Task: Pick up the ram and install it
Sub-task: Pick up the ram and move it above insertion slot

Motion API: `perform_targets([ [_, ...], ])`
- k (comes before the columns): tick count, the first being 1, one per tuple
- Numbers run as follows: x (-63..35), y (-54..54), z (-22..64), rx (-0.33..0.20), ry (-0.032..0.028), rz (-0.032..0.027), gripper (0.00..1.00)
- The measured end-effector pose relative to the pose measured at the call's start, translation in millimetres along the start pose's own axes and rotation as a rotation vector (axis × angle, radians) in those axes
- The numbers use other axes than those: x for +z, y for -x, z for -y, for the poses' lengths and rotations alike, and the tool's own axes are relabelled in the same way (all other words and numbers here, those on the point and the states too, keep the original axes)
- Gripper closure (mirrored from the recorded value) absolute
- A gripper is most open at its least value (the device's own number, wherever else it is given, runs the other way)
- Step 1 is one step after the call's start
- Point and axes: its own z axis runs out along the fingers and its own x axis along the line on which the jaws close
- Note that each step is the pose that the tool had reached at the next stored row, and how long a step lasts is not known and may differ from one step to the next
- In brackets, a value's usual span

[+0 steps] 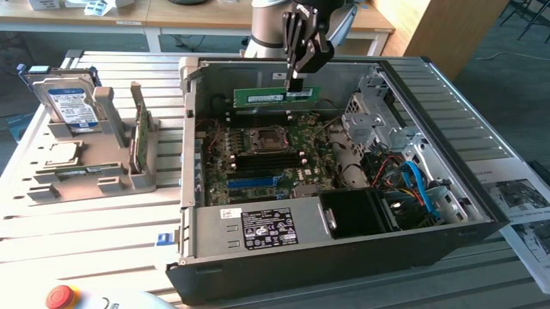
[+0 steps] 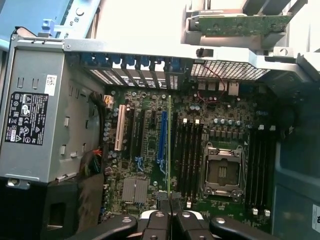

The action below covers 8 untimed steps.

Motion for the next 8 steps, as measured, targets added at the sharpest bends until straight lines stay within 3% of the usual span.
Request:
perform_targets([
  [5,0.1,0.1,-0.2,0.004,-0.0177,0.0069,0.88],
  [8,0.1,0.1,-0.1,0.004,-0.0189,0.0073,0.88],
])
